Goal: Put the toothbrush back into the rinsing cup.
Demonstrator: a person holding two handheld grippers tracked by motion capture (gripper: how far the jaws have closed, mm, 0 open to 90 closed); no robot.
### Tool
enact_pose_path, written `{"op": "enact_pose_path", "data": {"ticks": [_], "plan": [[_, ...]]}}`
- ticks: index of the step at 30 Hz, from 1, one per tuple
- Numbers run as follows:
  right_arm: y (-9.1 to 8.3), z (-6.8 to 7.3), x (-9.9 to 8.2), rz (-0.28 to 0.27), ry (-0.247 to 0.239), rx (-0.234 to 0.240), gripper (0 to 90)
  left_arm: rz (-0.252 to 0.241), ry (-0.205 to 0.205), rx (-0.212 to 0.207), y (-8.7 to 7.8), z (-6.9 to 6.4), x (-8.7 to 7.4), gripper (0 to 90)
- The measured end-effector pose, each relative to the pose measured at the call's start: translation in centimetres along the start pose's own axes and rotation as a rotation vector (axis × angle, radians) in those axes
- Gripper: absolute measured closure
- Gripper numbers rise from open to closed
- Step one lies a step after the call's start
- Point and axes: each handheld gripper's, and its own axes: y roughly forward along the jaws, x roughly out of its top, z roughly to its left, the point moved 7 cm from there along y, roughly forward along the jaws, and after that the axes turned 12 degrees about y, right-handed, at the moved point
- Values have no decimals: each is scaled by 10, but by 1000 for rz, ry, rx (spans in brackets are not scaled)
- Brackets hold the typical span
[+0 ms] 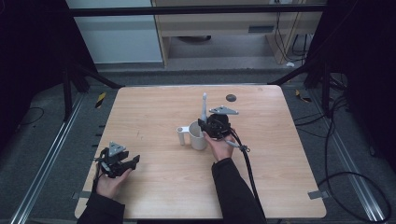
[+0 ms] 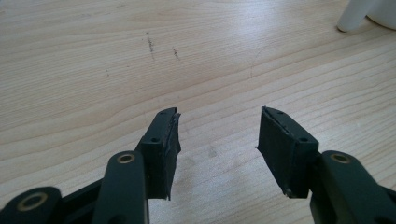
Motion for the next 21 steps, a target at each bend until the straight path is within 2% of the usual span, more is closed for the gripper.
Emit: {"op": "enact_pose_path", "data": {"ticks": [4,12,21], "plan": [[-2,-2,0,1,-1,4,660,1,4,0,0,0,0,472],[-3,-5,-1,16,-2,-1,565,0,4,-1,0,0,0,473],[-12,-2,0,-12,-47,3,452,1,3,-1,0,0,0,472]]}}
